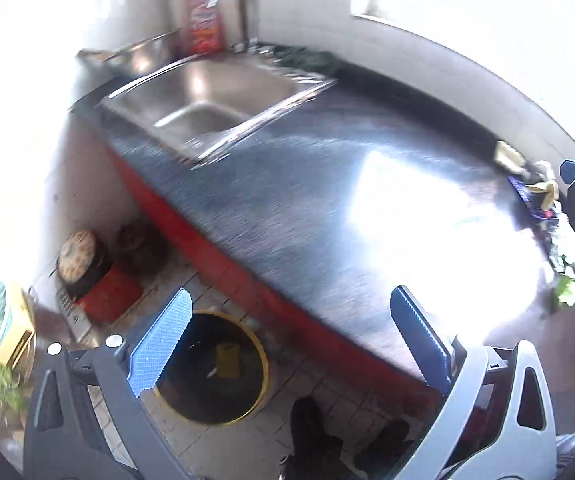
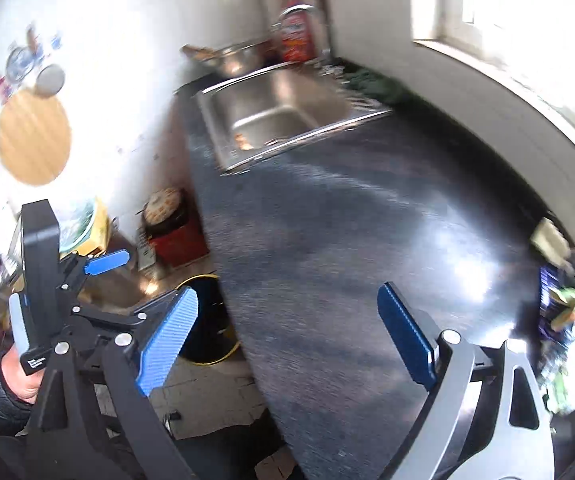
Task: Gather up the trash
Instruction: 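Return both open tools to the trash pile on the counter, then grasp the green juice carton with the left tool while the right tool grasps the blister pack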
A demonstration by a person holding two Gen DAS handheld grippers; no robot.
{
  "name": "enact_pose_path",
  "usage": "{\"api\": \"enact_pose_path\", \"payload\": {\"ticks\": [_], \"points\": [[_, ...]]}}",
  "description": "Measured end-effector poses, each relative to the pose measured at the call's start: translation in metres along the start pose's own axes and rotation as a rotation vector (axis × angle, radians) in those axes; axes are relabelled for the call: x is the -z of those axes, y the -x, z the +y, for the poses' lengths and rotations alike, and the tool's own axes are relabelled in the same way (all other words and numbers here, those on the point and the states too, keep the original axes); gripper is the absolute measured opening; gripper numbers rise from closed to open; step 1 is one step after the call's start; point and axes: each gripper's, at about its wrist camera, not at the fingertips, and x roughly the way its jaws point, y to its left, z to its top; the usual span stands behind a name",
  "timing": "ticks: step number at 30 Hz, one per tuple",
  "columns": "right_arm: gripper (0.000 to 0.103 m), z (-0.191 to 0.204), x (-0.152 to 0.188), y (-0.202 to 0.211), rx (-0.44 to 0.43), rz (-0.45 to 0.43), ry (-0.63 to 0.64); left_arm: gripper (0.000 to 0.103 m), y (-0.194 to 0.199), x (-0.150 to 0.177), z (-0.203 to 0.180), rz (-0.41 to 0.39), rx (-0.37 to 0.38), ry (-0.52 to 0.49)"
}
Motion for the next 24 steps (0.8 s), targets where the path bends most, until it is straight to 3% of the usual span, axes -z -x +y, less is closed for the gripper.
{"api": "enact_pose_path", "payload": {"ticks": [6,13,18,24], "points": [[0.088,-0.120,0.056,0.104,0.280,-0.121,-0.286,0.096,0.005,-0.054,-0.158,-0.054,0.269,-0.284],[0.088,-0.193,0.152,0.188,0.451,-0.171,-0.512,0.096,0.022,-0.052,-0.294,-0.048,0.453,-0.532],[0.088,-0.211,0.196,0.210,0.487,-0.161,-0.599,0.096,0.033,-0.030,-0.332,-0.027,0.515,-0.640],[0.088,-0.220,0.203,0.209,0.491,-0.151,-0.608,0.096,0.030,-0.026,-0.347,-0.014,0.514,-0.675]]}}
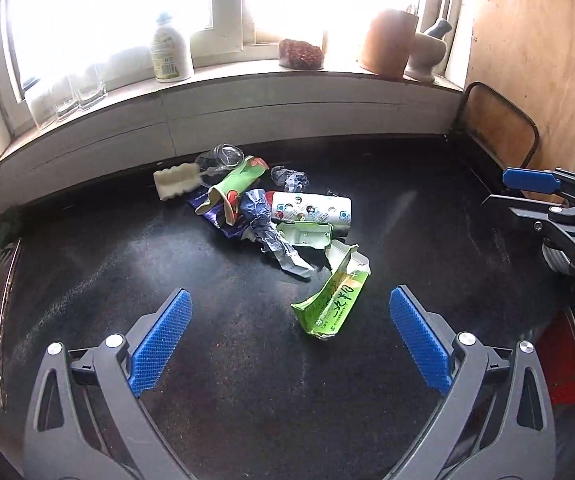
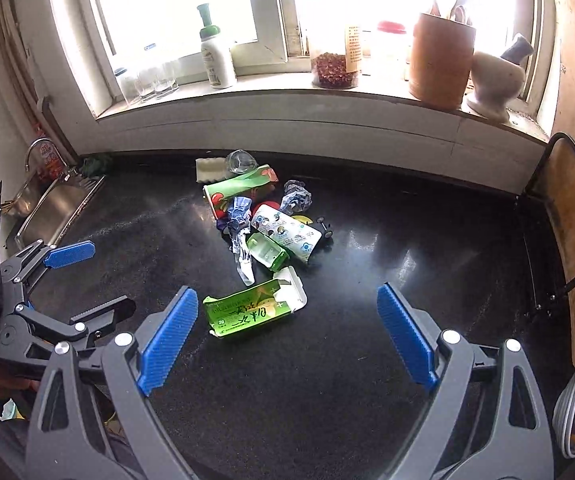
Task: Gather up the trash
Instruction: 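Grasp the green juice carton with the left tool while the right tool grasps the blister pack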
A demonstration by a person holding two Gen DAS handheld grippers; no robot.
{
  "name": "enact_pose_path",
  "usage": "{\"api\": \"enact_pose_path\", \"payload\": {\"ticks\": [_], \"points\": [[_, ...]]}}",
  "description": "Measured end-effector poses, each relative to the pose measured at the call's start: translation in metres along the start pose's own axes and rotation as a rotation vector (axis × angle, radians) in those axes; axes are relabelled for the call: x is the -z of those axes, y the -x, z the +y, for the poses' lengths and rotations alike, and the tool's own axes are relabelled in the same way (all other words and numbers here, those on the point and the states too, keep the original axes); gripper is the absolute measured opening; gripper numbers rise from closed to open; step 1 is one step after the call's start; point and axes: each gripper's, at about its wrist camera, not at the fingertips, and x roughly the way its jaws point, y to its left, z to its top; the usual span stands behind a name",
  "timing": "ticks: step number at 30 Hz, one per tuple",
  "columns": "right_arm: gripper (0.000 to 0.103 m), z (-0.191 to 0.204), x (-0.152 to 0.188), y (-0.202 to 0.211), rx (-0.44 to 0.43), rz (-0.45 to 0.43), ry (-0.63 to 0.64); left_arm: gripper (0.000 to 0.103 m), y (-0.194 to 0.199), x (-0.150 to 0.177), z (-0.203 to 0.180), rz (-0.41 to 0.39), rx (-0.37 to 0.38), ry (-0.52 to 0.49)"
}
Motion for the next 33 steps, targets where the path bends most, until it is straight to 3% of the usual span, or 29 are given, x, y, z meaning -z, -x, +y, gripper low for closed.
{"api": "enact_pose_path", "payload": {"ticks": [7,13,20,26,30,33], "points": [[0.088,-0.008,-0.009,-0.029,-0.056,0.027,0.034,0.096,-0.028,-0.001,-0.011,0.030,0.019,-0.048],[0.072,-0.026,-0.016,-0.087,-0.140,0.106,0.049,0.096,-0.084,0.006,-0.021,0.078,0.047,-0.094],[0.060,-0.048,-0.024,-0.168,-0.224,0.210,0.028,0.095,-0.141,0.012,-0.019,0.138,0.071,-0.085],[0.053,-0.067,-0.028,-0.228,-0.290,0.298,-0.042,0.075,-0.176,0.017,-0.022,0.210,0.108,-0.103],[0.046,-0.067,-0.030,-0.247,-0.350,0.325,-0.070,0.069,-0.186,0.020,-0.027,0.233,0.149,-0.109],[0.026,-0.063,-0.032,-0.250,-0.390,0.326,-0.080,0.065,-0.190,0.020,-0.027,0.235,0.167,-0.089]]}}
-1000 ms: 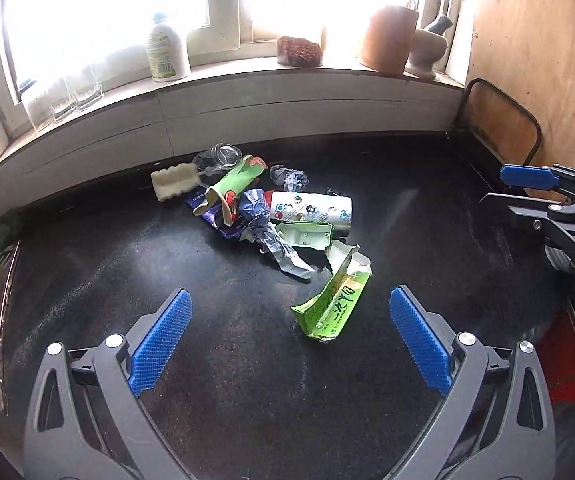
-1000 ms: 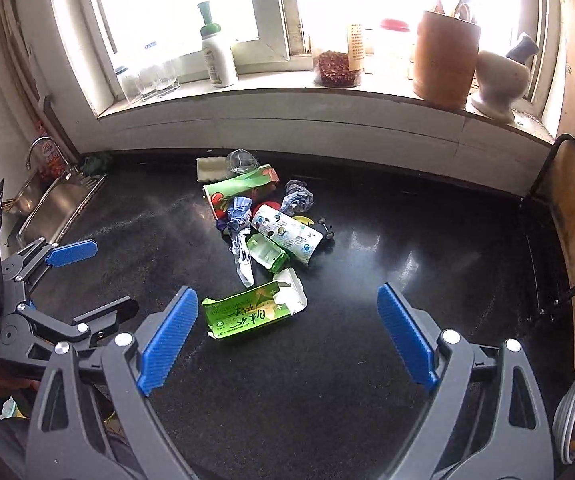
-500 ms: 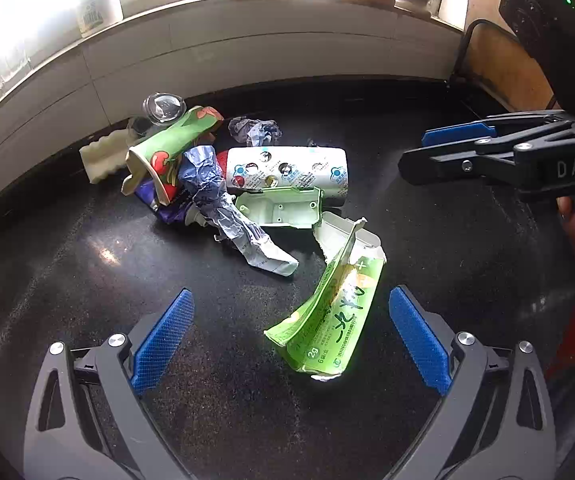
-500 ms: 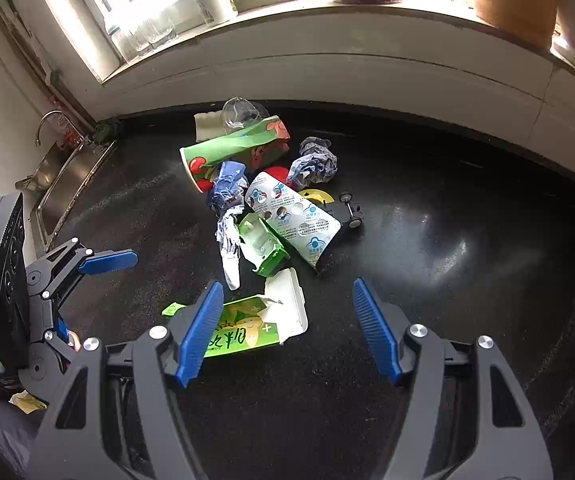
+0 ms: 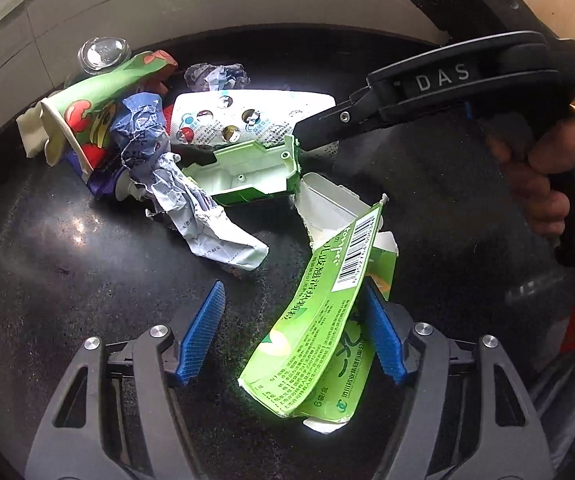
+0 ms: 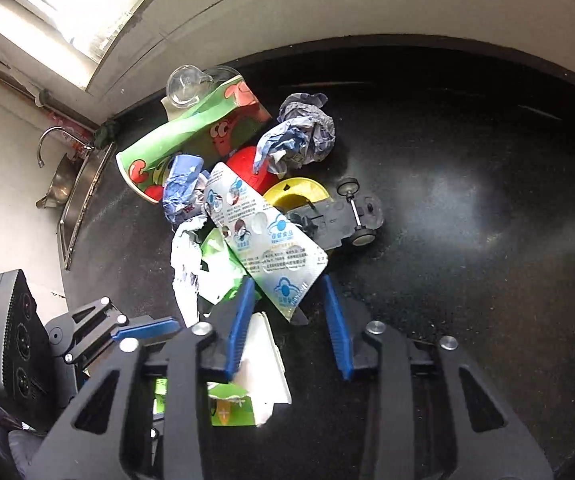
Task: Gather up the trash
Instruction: 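Grasp the green juice carton with the left tool while the right tool grasps the blister pack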
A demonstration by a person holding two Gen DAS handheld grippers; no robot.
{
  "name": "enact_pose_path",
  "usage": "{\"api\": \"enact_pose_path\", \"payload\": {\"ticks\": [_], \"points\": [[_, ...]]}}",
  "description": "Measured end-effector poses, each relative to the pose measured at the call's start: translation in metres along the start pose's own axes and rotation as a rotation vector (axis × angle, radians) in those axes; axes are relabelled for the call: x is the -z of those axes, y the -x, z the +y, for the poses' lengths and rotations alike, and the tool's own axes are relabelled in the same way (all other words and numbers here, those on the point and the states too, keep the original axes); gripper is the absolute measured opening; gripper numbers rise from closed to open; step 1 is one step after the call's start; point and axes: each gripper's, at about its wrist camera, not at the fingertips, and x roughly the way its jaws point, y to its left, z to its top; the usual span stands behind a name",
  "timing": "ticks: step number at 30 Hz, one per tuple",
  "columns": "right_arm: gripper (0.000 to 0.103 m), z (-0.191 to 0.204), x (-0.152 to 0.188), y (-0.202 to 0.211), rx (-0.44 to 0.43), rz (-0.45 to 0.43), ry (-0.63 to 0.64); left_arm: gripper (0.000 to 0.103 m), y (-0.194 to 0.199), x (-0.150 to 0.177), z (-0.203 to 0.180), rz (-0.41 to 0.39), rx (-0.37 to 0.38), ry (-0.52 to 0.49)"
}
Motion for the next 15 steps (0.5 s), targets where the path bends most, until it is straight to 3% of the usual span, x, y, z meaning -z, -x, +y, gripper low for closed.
{"api": "enact_pose_path", "payload": {"ticks": [3,4,7,15], "points": [[0.013,0.009,0.001,0.001,-0.001,-0.009,0.022,0.040,-0.001,-0.001,0.002,0.005,0.039,0.020],[0.010,0.012,0.002,0.003,0.004,-0.017,0.030,0.027,0.000,-0.002,0.003,0.008,0.065,0.032],[0.002,0.029,0.005,0.014,0.027,-0.051,0.077,0.008,0.005,-0.002,-0.001,0.029,0.065,0.032],[0.002,0.067,0.023,0.069,0.133,-0.179,0.165,0.006,0.051,0.005,-0.010,-0.040,-0.018,0.062]]}}
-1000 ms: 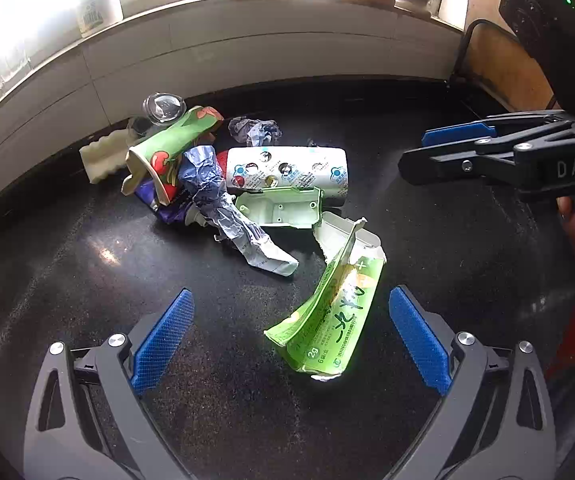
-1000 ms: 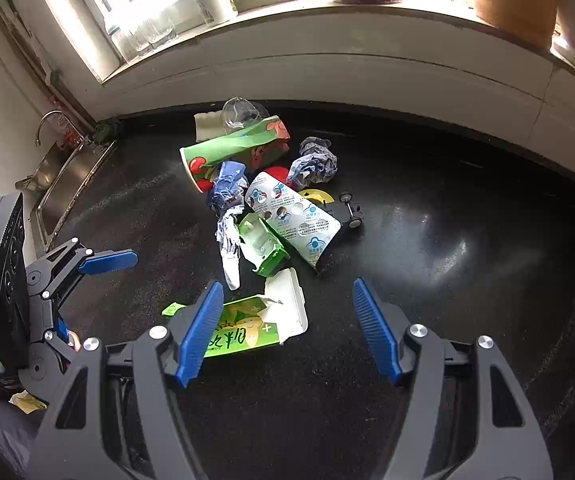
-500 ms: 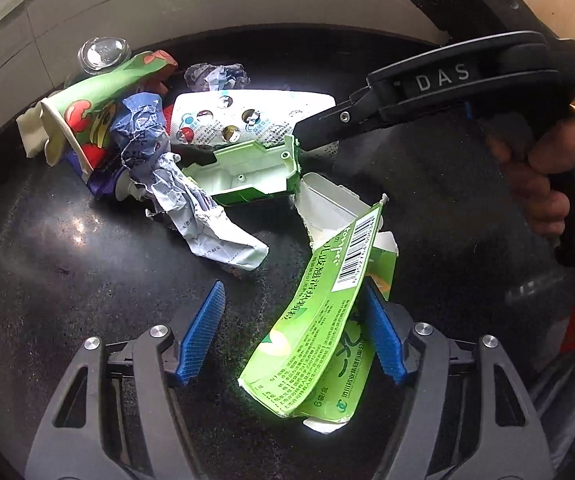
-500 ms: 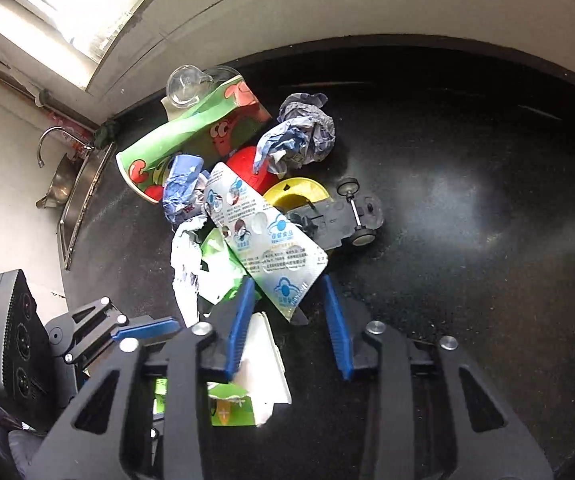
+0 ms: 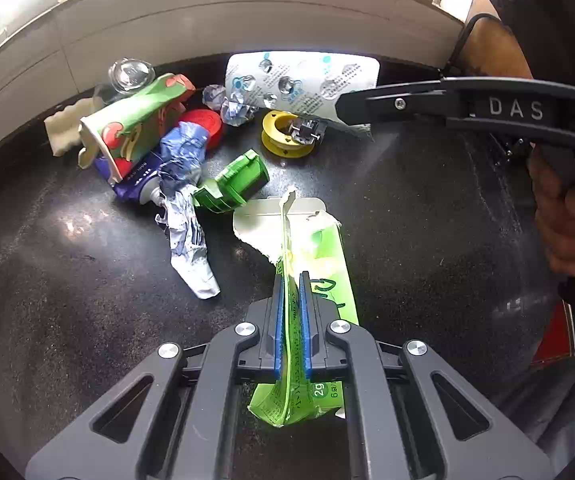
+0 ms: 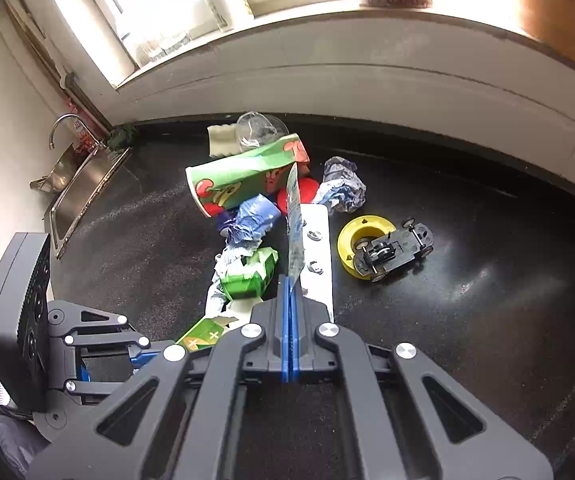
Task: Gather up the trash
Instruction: 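Grasp the green juice carton with the left tool while the right tool grasps the blister pack, then carry carton and blister pack to the black bin and release both inside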
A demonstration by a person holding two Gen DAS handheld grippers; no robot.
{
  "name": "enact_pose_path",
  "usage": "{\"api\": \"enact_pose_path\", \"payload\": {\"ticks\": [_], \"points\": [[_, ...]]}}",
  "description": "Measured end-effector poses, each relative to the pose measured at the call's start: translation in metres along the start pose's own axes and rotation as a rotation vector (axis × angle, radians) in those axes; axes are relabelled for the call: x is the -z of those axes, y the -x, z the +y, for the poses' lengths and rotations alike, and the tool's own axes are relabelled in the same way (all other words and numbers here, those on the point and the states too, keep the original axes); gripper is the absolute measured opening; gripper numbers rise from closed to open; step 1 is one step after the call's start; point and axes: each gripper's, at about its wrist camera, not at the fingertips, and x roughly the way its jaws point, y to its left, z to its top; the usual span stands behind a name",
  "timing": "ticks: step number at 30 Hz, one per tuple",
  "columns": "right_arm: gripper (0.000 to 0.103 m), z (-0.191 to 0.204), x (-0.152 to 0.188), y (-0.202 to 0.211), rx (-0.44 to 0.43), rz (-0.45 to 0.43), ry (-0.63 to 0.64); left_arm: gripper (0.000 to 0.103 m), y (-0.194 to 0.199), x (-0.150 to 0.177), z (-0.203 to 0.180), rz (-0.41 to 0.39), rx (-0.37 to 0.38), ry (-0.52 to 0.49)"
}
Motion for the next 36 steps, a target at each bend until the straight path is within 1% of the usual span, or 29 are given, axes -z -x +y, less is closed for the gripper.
{"api": "enact_pose_path", "payload": {"ticks": [2,5,9,13,17,25,29,33,36], "points": [[0.002,0.008,0.003,0.015,0.029,-0.020,0.015,0.006,0.015,0.000,-0.002,-0.023,-0.020,0.009],[0.002,0.014,0.011,0.034,0.047,-0.042,0.020,0.006,0.038,0.003,-0.002,-0.060,-0.033,0.028],[0.002,0.024,0.023,0.052,0.064,-0.056,0.024,0.006,0.059,0.014,-0.006,-0.077,-0.054,0.043],[0.002,0.034,0.034,0.063,0.069,-0.064,0.031,0.006,0.075,0.030,-0.010,-0.091,-0.074,0.059],[0.002,0.044,0.042,0.071,0.071,-0.069,0.046,0.006,0.083,0.037,-0.007,-0.101,-0.089,0.077],[0.002,0.064,0.043,0.076,0.068,-0.073,0.085,0.006,0.107,0.047,-0.002,-0.131,-0.154,0.111],[0.002,0.087,0.037,0.071,0.043,-0.066,0.131,0.006,0.131,0.057,0.015,-0.167,-0.221,0.154],[0.002,0.129,0.028,0.060,-0.011,-0.053,0.207,0.006,0.167,0.078,0.043,-0.211,-0.344,0.236],[0.002,0.172,0.021,0.048,-0.077,-0.037,0.281,0.006,0.199,0.105,0.069,-0.236,-0.445,0.318]]}}
